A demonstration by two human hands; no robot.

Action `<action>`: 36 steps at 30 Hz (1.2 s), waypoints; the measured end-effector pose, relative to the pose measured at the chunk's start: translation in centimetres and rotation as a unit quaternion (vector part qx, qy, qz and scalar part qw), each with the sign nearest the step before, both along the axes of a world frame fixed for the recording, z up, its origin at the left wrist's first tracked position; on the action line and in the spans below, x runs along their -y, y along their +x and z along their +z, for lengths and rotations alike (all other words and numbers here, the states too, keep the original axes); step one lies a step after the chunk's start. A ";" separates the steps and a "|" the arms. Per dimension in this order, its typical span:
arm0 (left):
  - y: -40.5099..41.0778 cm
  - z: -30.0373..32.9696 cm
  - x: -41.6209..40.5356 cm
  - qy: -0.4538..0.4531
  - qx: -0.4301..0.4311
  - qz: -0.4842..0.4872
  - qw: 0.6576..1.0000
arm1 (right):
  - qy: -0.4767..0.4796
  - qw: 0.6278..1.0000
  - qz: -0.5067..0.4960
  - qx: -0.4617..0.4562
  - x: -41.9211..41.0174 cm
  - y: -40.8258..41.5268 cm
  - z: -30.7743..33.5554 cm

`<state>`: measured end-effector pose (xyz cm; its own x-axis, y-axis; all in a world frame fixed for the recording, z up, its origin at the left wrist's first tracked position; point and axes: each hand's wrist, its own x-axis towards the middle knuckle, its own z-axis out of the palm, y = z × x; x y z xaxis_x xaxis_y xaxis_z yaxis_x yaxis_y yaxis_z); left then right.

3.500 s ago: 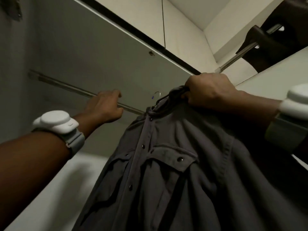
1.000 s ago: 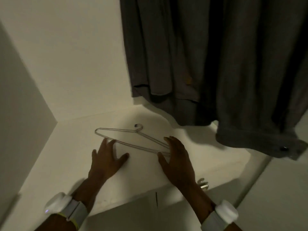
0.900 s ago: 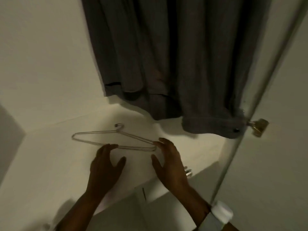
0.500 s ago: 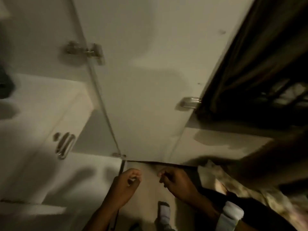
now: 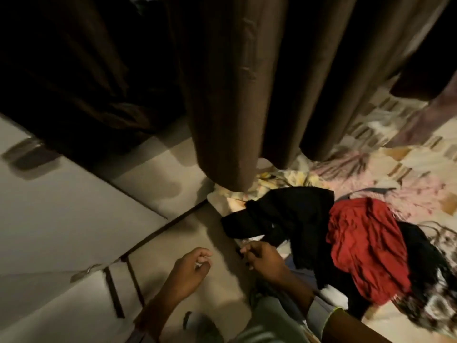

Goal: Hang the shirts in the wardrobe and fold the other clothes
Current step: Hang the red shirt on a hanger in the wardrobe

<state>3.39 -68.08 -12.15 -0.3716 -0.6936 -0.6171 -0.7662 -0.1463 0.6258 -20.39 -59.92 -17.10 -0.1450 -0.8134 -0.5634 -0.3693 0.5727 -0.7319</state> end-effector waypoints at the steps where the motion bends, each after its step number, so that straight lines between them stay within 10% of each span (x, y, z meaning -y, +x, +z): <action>1: -1.9 -0.3 0.0 0.015 0.002 -0.012 1.000 | 0.013 1.000 -0.016 0.000 -0.5 -1.7 -0.7; 14: -24.7 -8.4 1.2 0.062 0.071 -0.227 0.969 | 0.176 0.917 -0.295 -0.201 -5.8 -23.2 -15.0; 25: -29.2 -13.2 0.9 0.085 0.076 -0.254 0.961 | 0.183 0.892 -0.281 -0.303 -6.2 -28.4 -21.0; 28: -28.2 -12.2 0.3 0.063 0.067 -0.254 0.963 | 0.156 0.889 -0.357 -0.240 -6.1 -28.8 -16.8; 31: -26.8 -10.3 -0.1 0.015 0.012 -0.267 0.963 | 0.066 0.888 -0.449 0.077 -4.4 -26.8 -8.8; 36: -24.7 -2.4 0.3 -0.056 -0.144 -0.332 0.930 | -0.065 0.930 -0.283 0.224 -2.8 -18.6 2.5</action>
<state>-21.27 -68.34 -14.59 -0.8800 -0.3059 -0.3632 -0.4625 0.3786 0.8017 -39.00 -57.10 -14.65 -0.3454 -0.7441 -0.5718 0.3229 0.4779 -0.8169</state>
